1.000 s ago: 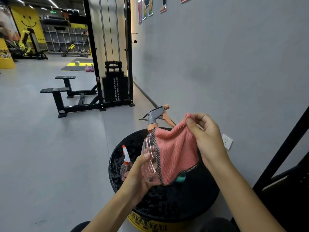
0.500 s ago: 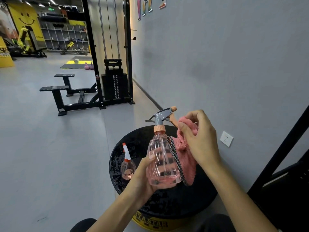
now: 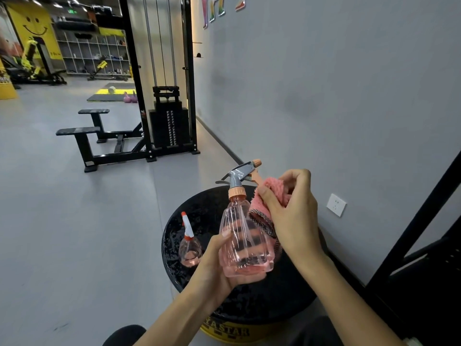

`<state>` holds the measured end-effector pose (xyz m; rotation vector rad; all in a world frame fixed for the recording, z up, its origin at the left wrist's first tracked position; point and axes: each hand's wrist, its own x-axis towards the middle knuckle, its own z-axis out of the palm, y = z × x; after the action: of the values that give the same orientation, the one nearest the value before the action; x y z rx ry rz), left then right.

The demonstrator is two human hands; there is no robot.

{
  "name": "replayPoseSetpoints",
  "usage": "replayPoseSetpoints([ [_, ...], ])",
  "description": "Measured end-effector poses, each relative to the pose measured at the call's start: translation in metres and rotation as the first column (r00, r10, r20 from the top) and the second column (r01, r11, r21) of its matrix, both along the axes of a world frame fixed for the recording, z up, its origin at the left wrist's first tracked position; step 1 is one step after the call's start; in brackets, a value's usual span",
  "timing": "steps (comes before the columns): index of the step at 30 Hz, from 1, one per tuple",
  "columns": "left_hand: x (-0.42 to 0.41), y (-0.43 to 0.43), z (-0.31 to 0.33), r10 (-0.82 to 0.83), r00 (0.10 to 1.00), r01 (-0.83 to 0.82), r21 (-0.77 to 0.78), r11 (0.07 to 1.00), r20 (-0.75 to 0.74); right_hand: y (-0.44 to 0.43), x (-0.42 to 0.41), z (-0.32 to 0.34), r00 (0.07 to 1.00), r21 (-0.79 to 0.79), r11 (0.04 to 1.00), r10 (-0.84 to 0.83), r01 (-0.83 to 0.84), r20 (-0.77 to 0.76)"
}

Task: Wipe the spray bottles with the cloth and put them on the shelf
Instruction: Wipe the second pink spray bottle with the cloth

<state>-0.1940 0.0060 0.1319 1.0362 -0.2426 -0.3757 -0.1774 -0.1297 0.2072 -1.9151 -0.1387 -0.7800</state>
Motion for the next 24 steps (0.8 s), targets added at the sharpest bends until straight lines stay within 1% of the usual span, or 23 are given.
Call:
replayPoseSetpoints([
  [5, -0.001, 0.001, 0.0, 0.022, 1.0, -0.022, -0.017, 1.0, -0.019, 0.002, -0.003, -0.019, 0.998, 0.082, 0.995, 0.055, -0.058, 0.035],
  [8, 0.0, 0.004, 0.0, 0.025, 1.0, -0.026, -0.021, 0.999, -0.018, -0.002, -0.004, -0.028, 0.989, 0.128, 0.98, 0.149, -0.149, 0.012],
  [11, 0.001, 0.006, 0.001, 0.024, 1.0, -0.024, -0.024, 0.999, -0.003, -0.007, -0.005, -0.033, 0.982, 0.107, 0.976, 0.191, -0.191, 0.009],
  [13, 0.001, 0.007, 0.001, 0.03, 1.0, -0.03, -0.013, 0.999, 0.001, -0.01, -0.006, -0.032, 0.977, 0.124, 0.969, 0.214, -0.214, 0.009],
  [15, 0.002, 0.007, 0.003, 0.039, 0.999, -0.039, 0.003, 0.999, -0.006, -0.013, -0.005, -0.027, 0.973, 0.181, 0.957, 0.23, -0.225, -0.005],
  [19, 0.002, 0.007, 0.005, 0.052, 0.998, -0.052, 0.009, 0.999, -0.03, -0.026, -0.002, -0.004, 0.981, 0.258, 0.947, 0.196, -0.191, 0.004],
  [22, 0.002, 0.007, 0.007, 0.046, 0.998, -0.046, -0.004, 0.999, -0.035, -0.036, -0.004, 0.02, 0.956, 0.268, 0.921, 0.292, -0.284, 0.01],
  [24, 0.003, 0.006, 0.007, 0.044, 0.998, -0.044, -0.011, 0.999, -0.046, -0.04, -0.004, 0.035, 0.924, 0.301, 0.878, 0.382, -0.373, 0.03],
])
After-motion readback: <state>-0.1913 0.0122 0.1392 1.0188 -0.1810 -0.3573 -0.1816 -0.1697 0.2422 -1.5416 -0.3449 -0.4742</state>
